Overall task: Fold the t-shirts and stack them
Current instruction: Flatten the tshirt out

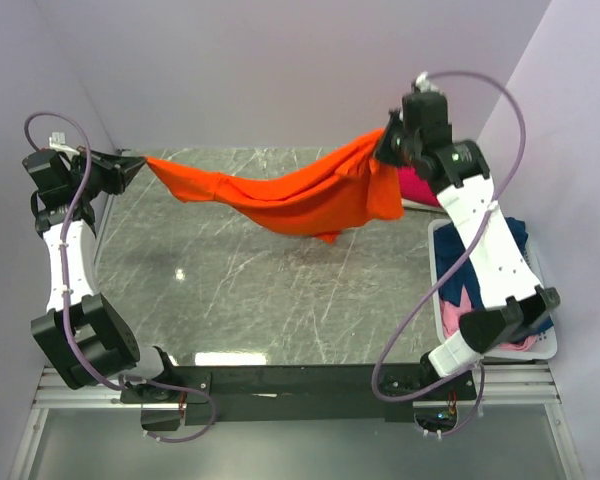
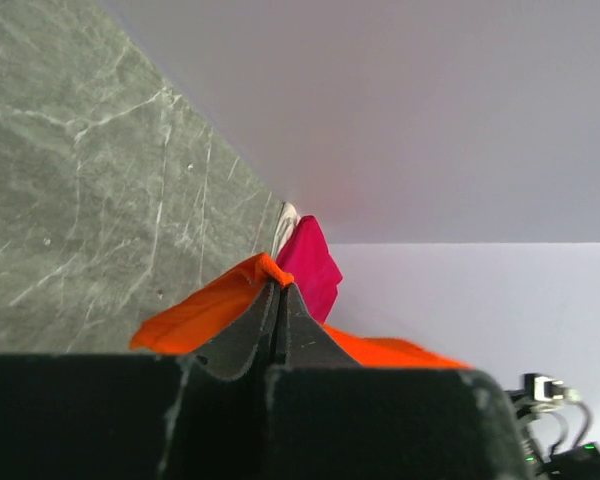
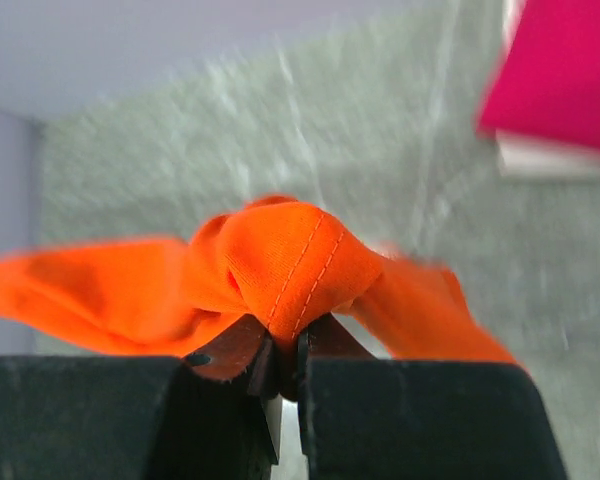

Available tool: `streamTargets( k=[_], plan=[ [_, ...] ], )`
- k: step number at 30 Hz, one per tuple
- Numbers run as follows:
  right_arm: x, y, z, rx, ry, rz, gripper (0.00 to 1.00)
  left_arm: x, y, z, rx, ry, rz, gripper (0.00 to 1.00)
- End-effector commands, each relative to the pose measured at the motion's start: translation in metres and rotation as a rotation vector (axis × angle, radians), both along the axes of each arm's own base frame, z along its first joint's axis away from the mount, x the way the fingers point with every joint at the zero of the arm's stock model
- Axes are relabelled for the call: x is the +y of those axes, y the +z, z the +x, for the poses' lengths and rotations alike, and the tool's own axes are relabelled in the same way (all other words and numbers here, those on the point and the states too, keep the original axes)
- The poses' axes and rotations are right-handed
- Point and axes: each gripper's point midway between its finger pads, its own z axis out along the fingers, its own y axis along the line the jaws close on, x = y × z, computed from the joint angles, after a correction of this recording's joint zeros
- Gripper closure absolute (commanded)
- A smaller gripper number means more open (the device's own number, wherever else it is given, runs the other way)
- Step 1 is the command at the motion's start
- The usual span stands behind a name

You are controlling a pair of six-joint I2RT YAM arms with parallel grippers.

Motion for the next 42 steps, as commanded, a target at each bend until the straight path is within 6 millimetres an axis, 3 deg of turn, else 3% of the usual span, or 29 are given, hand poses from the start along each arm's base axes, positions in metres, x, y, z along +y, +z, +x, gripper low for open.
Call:
streamTargets(
  k=[1,2,3,4,5,6,7,9,10,11,12,13,14,15,16,20,21,22,24,27,31,42],
  plan=[
    [0.011,0.035,0.052,-0.114,0.006,-0.032,1.00,0.003,0.006,-0.006,-0.036,0.024,0.026,1.00],
    [0.015,0.034,0.064,-0.117,0.007,-0.036,1.00,0.002,0.003,-0.007,-0.032,0.025,0.030,1.00],
    [0.019,0.054,0.074,-0.168,0.012,-0.026,1.00,0.003,-0.004,-0.007,-0.014,0.036,0.024,1.00],
    [0.030,0.028,0.097,-0.126,0.031,-0.037,1.00,0.003,-0.007,-0.008,-0.006,0.037,0.022,1.00],
    [0.037,0.022,0.109,-0.125,0.050,-0.032,0.99,0.003,-0.011,-0.010,0.002,0.042,0.023,1.00],
    [0.041,0.026,0.120,-0.148,0.064,-0.018,0.83,0.004,-0.023,-0.011,0.028,0.053,0.017,1.00],
    [0.051,-0.009,0.141,-0.095,0.087,-0.018,0.70,0.004,-0.029,-0.012,0.041,0.058,0.016,1.00],
    [0.066,-0.033,0.152,-0.043,0.137,0.035,0.39,0.006,-0.043,-0.013,0.066,0.066,0.018,1.00],
    [0.071,-0.064,0.155,0.034,0.142,0.030,0.35,0.004,-0.055,-0.015,0.093,0.067,0.007,1.00],
    [0.074,-0.075,0.152,0.067,0.145,0.034,0.34,0.005,-0.065,-0.016,0.109,0.066,0.005,1.00],
    [0.075,-0.102,0.144,0.141,0.144,0.019,0.31,0.004,-0.078,-0.017,0.135,0.064,-0.003,1.00],
    [0.082,-0.094,0.132,0.122,0.160,0.011,0.30,0.003,-0.084,-0.018,0.147,0.055,-0.011,1.00],
    [0.083,-0.100,0.124,0.127,0.161,-0.008,0.29,0.003,-0.091,-0.018,0.158,0.054,-0.011,1.00],
    [0.078,-0.138,0.105,0.211,0.161,-0.049,0.26,0.002,-0.100,-0.020,0.175,0.055,-0.013,1.00],
    [0.082,-0.115,0.093,0.147,0.175,-0.027,0.25,0.003,-0.104,-0.021,0.184,0.057,-0.010,1.00],
    [0.065,-0.154,0.041,0.258,0.149,-0.020,0.25,0.004,-0.120,-0.023,0.218,0.051,0.008,1.00],
    [0.061,-0.177,0.023,0.319,0.154,-0.032,0.27,0.004,-0.120,-0.023,0.218,0.051,0.013,1.00],
    [0.062,-0.175,0.012,0.324,0.168,-0.019,0.27,0.003,-0.123,-0.023,0.231,0.047,0.011,1.00],
    [0.070,-0.196,-0.015,0.385,0.206,-0.032,0.30,0.005,-0.125,-0.023,0.235,0.051,0.019,1.00],
    [0.083,-0.212,-0.050,0.449,0.261,-0.056,0.32,0.005,-0.128,-0.023,0.243,0.051,0.019,1.00],
    [0.099,-0.234,-0.076,0.505,0.299,-0.039,0.35,0.005,-0.133,-0.021,0.257,0.041,0.013,1.00],
    [0.109,-0.284,-0.095,0.665,0.303,-0.089,0.43,0.007,-0.136,-0.021,0.268,0.045,0.025,1.00]
  ],
)
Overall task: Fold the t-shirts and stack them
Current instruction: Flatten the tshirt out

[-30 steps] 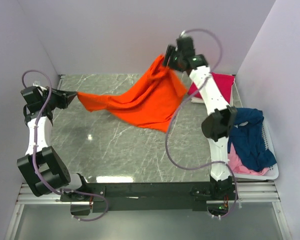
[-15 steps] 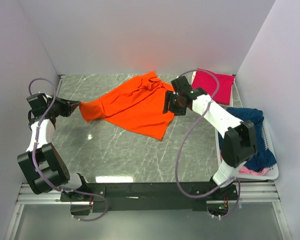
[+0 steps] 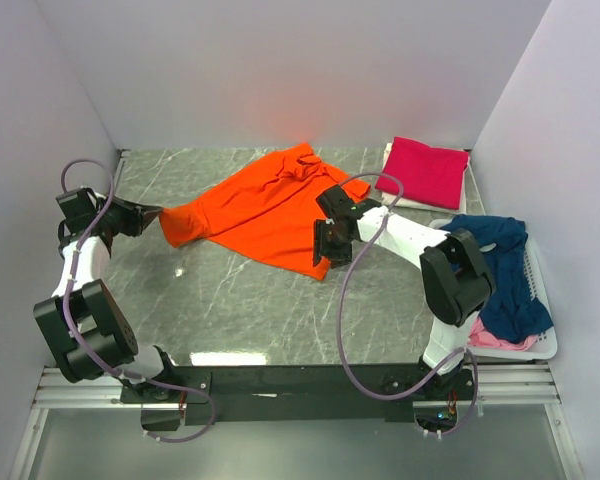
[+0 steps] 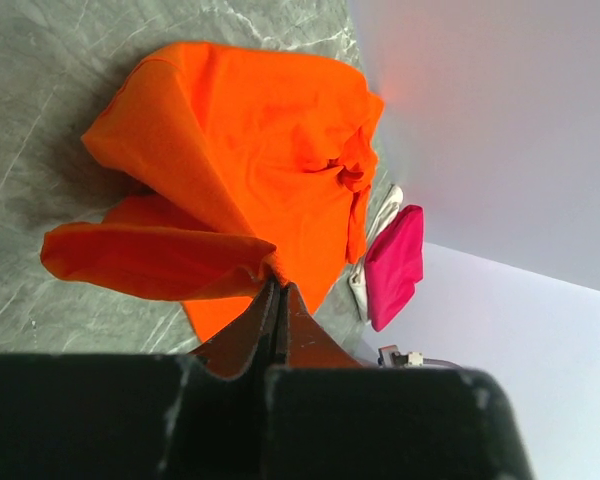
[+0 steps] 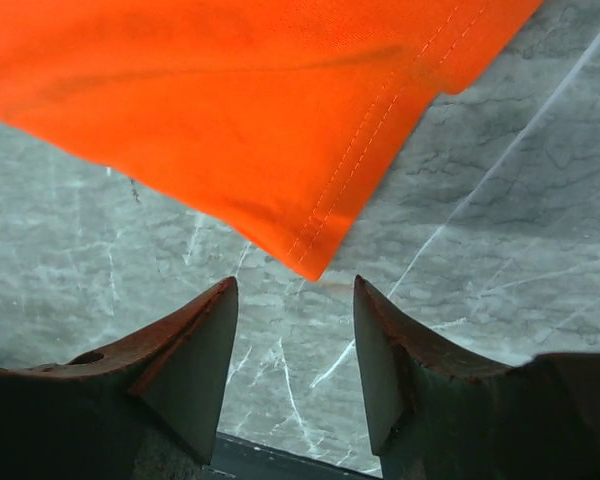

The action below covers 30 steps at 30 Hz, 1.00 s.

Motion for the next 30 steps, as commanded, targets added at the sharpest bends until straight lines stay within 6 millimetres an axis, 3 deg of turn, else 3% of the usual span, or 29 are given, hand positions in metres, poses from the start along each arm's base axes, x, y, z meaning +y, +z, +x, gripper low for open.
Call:
streamTargets(
  k=[1,19,24,25,28,30],
  plan=[
    [0.006,-0.001,0.000,0.011,-0.004,-0.001,0.43,0.005,0.009,0.004,-0.039,-0.008,0.051,1.00],
    [0.015,-0.034,-0.020,0.164,0.065,-0.017,0.47,0.008,-0.005,0.003,-0.001,0.016,0.049,1.00],
    [0.014,-0.042,-0.019,0.169,0.065,-0.026,0.66,0.009,-0.009,0.002,0.009,0.018,0.056,1.00],
    [0.013,-0.042,-0.018,0.163,0.060,-0.029,0.78,0.009,-0.011,0.001,0.017,0.019,0.063,1.00],
    [0.008,-0.035,-0.013,0.134,0.036,-0.044,1.00,0.011,-0.020,-0.003,0.046,0.023,0.082,1.00],
    [0.000,-0.026,-0.007,0.111,0.008,-0.041,1.00,0.013,-0.026,-0.007,0.068,0.032,0.099,1.00]
  ],
)
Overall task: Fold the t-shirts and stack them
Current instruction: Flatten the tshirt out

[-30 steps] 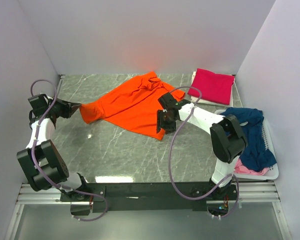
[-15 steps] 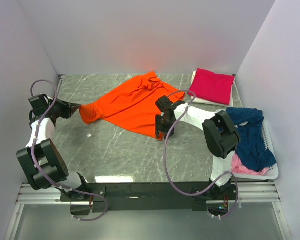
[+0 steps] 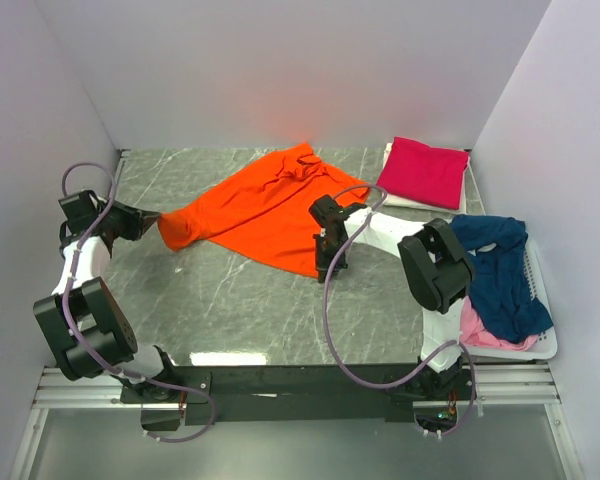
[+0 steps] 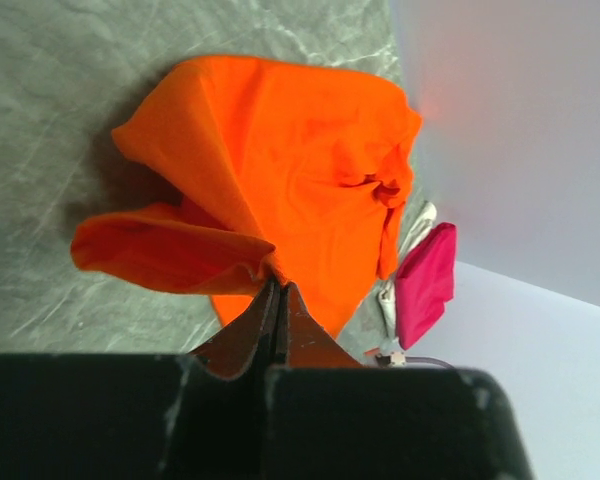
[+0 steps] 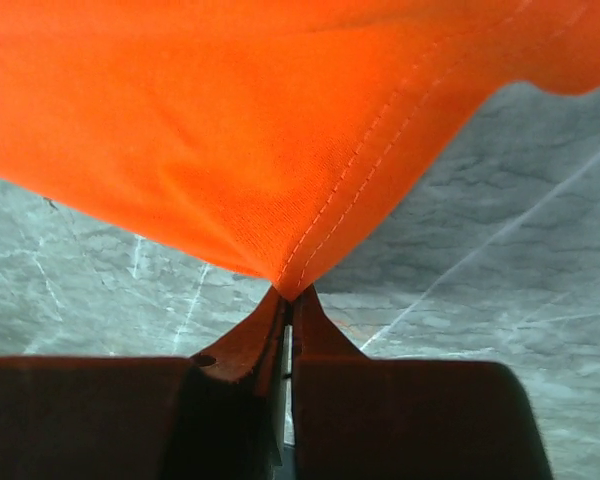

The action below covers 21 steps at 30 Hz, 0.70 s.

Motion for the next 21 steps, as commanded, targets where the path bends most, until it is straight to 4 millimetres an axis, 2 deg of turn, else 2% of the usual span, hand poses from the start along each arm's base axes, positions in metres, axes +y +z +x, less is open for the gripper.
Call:
streamTargets(
  k=[1,4,5,6,8,9,10,11,13,14,17,18,20,21],
  plan=[
    [-0.011,0.023,0.018,-0.083,-0.049,-0.012,1.00,0.005,-0.013,-0.008,0.038,0.004,0.051,1.00],
    [-0.040,0.041,0.024,-0.121,-0.110,-0.036,1.00,0.004,-0.021,-0.014,0.065,0.016,0.054,1.00],
    [-0.054,0.041,0.024,-0.127,-0.131,-0.062,1.00,0.003,-0.025,-0.017,0.077,0.020,0.046,1.00],
    [-0.073,0.053,0.028,-0.147,-0.174,-0.065,1.00,0.002,-0.025,-0.019,0.078,0.024,0.048,1.00],
    [-0.101,0.058,0.028,-0.158,-0.209,-0.095,1.00,0.000,-0.030,-0.024,0.093,0.036,0.035,0.99],
    [-0.123,0.068,0.031,-0.173,-0.260,-0.101,1.00,0.000,-0.030,-0.028,0.098,0.047,0.036,0.96],
    [-0.135,0.071,0.030,-0.179,-0.259,-0.115,1.00,0.000,-0.031,-0.031,0.103,0.056,0.034,0.90],
    [-0.148,0.074,0.031,-0.194,-0.272,-0.144,1.00,-0.002,-0.035,-0.035,0.116,0.061,0.030,0.73],
    [-0.171,0.080,0.032,-0.196,-0.286,-0.170,1.00,-0.001,-0.033,-0.043,0.121,0.088,0.040,0.58],
    [-0.176,0.081,0.033,-0.195,-0.286,-0.175,1.00,-0.003,-0.035,-0.047,0.131,0.093,0.042,0.47],
    [-0.187,0.077,0.032,-0.167,-0.272,-0.204,1.00,-0.003,-0.030,-0.054,0.154,0.116,0.083,0.39],
    [-0.188,0.077,0.031,-0.161,-0.269,-0.212,1.00,-0.014,-0.025,-0.055,0.151,0.093,0.109,0.38],
    [-0.188,0.075,0.032,-0.161,-0.261,-0.202,1.00,-0.021,-0.021,-0.052,0.166,0.094,0.178,0.36],
    [-0.185,0.074,0.031,-0.158,-0.259,-0.183,1.00,-0.046,-0.022,-0.049,0.171,0.029,0.197,0.35]
  ],
)
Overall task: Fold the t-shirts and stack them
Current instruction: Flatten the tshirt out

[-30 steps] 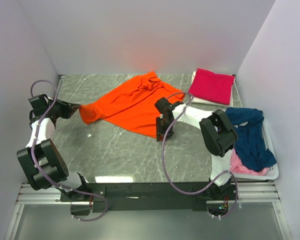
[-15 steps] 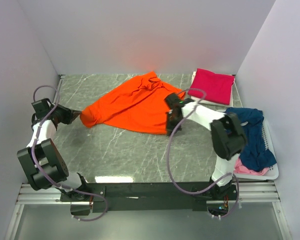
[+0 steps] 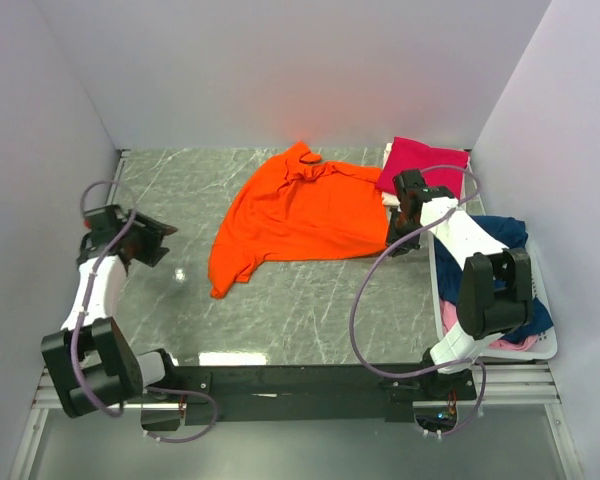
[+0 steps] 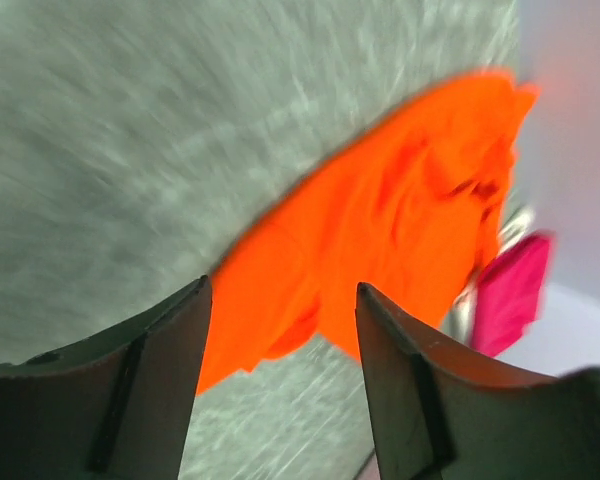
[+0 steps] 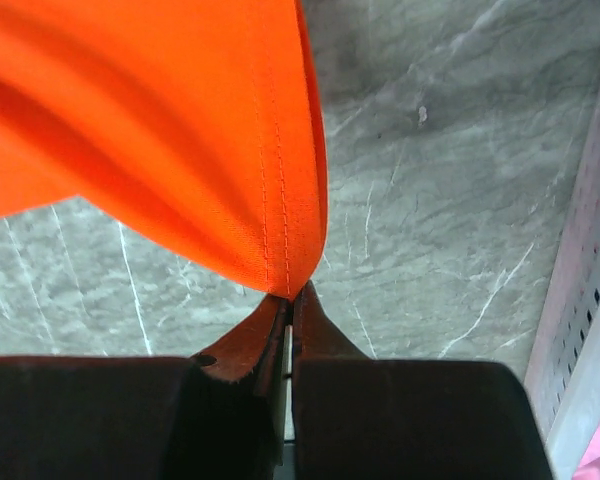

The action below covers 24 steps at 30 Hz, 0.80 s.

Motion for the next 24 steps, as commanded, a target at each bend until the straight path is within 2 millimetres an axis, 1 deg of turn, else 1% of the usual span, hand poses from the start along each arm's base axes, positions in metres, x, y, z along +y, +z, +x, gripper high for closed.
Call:
streamTargets(
  k=[1,2,3,5,6,7,8,9,13,15,17,20,21,24],
  plan=[
    [-0.002,0.002,-0.006,0.016,0.049,-0.006,1.00,-0.029,0.012,0.006,0.021,-0.058,0.117,0.35],
    [-0.001,0.002,-0.005,0.014,0.054,-0.002,1.00,-0.039,0.004,0.007,0.052,-0.083,0.118,0.36],
    [0.003,0.001,-0.006,0.020,0.064,0.019,1.00,-0.059,0.000,0.005,0.067,-0.129,0.119,0.36],
    [0.005,-0.001,-0.007,0.026,0.078,0.029,1.00,-0.069,-0.009,0.000,0.111,-0.143,0.142,0.37],
    [0.005,-0.001,-0.008,0.030,0.089,0.030,1.00,-0.077,-0.012,-0.005,0.129,-0.158,0.148,0.37],
    [0.006,-0.001,-0.008,0.032,0.097,0.036,1.00,-0.084,-0.019,-0.014,0.165,-0.174,0.154,0.37],
    [0.007,-0.001,-0.009,0.034,0.101,0.038,1.00,-0.084,-0.020,-0.019,0.176,-0.167,0.174,0.37],
    [0.007,0.000,-0.009,0.033,0.108,0.041,1.00,-0.088,-0.021,-0.024,0.185,-0.177,0.179,0.38],
    [0.011,-0.002,-0.011,0.037,0.124,0.065,1.00,-0.095,-0.047,-0.050,0.284,-0.209,0.162,0.37],
    [0.014,-0.002,-0.010,0.036,0.126,0.082,1.00,-0.101,-0.058,-0.056,0.321,-0.241,0.143,0.37],
    [0.017,-0.003,-0.010,0.035,0.124,0.098,1.00,-0.101,-0.070,-0.059,0.369,-0.252,0.149,0.37],
    [0.022,-0.002,-0.010,0.033,0.114,0.123,1.00,-0.097,-0.078,-0.058,0.403,-0.265,0.178,0.37],
    [0.023,-0.002,-0.011,0.034,0.111,0.126,1.00,-0.098,-0.077,-0.054,0.395,-0.267,0.180,0.37],
    [0.022,-0.001,-0.012,0.029,0.105,0.125,1.00,-0.104,-0.084,-0.050,0.403,-0.292,0.156,0.37]
  ],
)
